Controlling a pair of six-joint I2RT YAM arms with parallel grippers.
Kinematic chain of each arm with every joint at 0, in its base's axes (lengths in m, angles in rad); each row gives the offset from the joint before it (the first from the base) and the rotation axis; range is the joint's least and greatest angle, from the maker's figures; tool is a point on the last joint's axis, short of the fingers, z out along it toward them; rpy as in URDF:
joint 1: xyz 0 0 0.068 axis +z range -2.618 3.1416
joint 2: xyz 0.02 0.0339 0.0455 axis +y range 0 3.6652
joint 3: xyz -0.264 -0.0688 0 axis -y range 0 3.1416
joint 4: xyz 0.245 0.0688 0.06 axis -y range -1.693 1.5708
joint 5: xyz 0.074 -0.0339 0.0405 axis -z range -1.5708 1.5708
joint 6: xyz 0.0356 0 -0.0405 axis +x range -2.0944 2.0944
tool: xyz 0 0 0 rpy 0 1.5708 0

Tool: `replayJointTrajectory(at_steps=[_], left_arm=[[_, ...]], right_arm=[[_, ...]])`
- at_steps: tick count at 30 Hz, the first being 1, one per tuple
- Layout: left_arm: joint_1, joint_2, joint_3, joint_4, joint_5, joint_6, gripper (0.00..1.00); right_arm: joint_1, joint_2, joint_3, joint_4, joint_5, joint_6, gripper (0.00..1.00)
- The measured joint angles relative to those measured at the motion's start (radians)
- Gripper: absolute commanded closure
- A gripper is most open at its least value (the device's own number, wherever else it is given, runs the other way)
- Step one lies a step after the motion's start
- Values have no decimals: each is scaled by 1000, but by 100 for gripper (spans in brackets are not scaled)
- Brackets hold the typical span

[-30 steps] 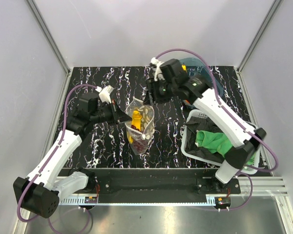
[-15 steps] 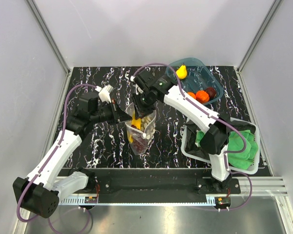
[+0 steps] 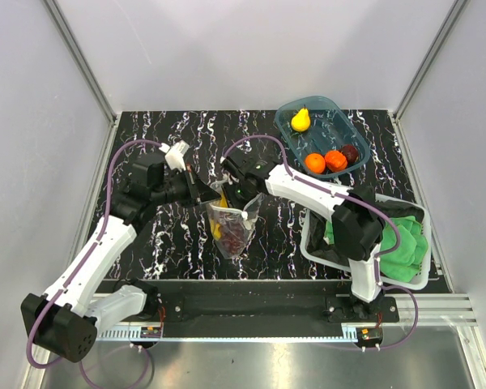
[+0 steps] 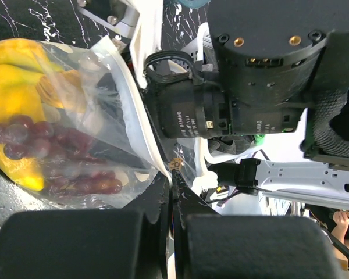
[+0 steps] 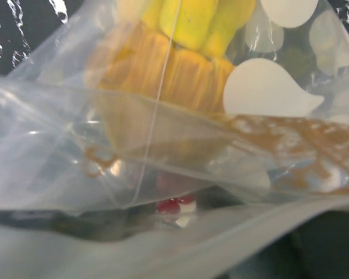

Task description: Open the zip-top bag and remove the fake food

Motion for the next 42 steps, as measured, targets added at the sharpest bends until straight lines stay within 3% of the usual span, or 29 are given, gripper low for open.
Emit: replayJointTrajectory(at_steps=[15, 28, 31, 35, 39, 42], left_arm=[[-16, 0, -10, 9, -10, 0, 100], [-19, 1, -32, 15, -20, 0, 100], [-19, 3, -40, 20, -23, 1, 100], [-19, 3, -59, 32, -23, 1, 100], [-19, 4, -63, 37, -23, 1, 100], [-20, 5, -63, 38, -23, 1, 100]], right_arm=[[6, -13, -79, 134, 0, 10, 41], [10, 34, -92, 190, -14, 10, 37], [10, 43, -92, 200, -22, 10, 40], [10, 51, -92, 203, -23, 11, 50], [10, 51, -92, 203, -21, 8, 76], [10, 51, -92, 203, -19, 8, 83]])
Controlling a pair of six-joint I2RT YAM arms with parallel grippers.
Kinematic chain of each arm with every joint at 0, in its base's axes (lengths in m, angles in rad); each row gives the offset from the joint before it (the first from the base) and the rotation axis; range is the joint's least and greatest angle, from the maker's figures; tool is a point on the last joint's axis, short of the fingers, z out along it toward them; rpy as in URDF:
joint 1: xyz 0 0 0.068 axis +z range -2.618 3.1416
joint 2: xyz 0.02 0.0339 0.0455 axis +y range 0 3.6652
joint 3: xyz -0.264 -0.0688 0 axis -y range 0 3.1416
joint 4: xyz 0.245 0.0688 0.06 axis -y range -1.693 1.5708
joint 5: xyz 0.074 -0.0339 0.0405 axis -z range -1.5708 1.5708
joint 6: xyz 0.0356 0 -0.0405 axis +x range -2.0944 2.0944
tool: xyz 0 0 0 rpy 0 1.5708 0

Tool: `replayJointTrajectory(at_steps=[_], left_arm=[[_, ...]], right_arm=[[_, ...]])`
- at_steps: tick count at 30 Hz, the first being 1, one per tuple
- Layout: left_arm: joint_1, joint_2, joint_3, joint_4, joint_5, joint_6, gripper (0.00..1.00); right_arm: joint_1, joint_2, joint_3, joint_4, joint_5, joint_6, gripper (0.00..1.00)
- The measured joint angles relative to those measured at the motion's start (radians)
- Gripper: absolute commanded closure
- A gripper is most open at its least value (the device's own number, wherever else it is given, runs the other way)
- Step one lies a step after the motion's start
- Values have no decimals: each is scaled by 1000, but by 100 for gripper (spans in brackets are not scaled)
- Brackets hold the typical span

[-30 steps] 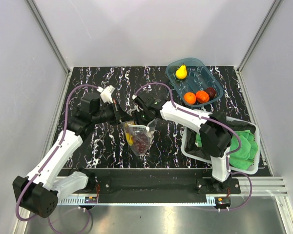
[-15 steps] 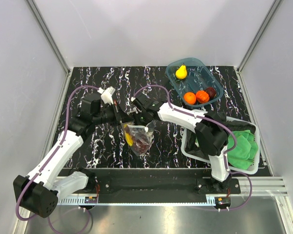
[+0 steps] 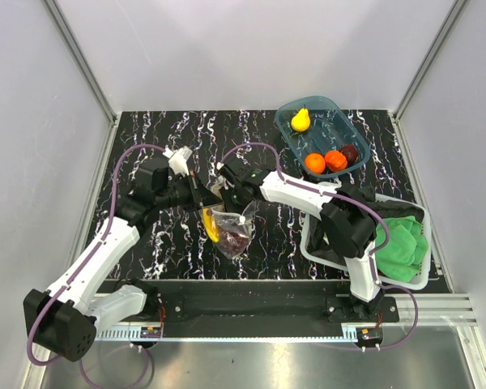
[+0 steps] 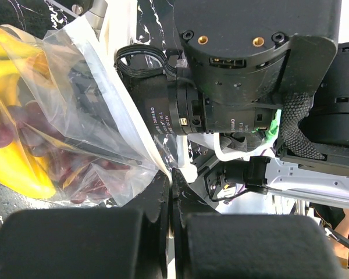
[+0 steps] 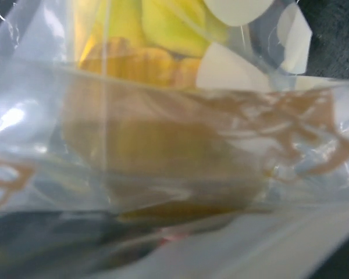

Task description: Open the zip-top bag and remove the fake food

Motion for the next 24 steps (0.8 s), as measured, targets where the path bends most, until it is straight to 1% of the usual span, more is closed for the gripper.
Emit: replayJointTrajectory(at_steps=[3, 4, 7, 11, 18, 24], left_arm=[[0, 0, 0, 0, 0, 0, 100], [0, 0, 0, 0, 0, 0, 100], [0, 0, 0, 0, 0, 0, 100], [0, 0, 0, 0, 0, 1, 100], [0, 0, 0, 0, 0, 8, 100], [0, 0, -1, -1, 0, 19, 100]], right_arm=[[0, -2, 0, 0, 0, 2, 87], [0, -4, 0, -2, 0, 2, 90], [0, -23, 0, -18, 9, 2, 92], [0, -76, 3, -51, 23, 2, 92], [0, -167, 54, -118, 46, 3, 92], [0, -230, 149, -191, 84, 5, 91]])
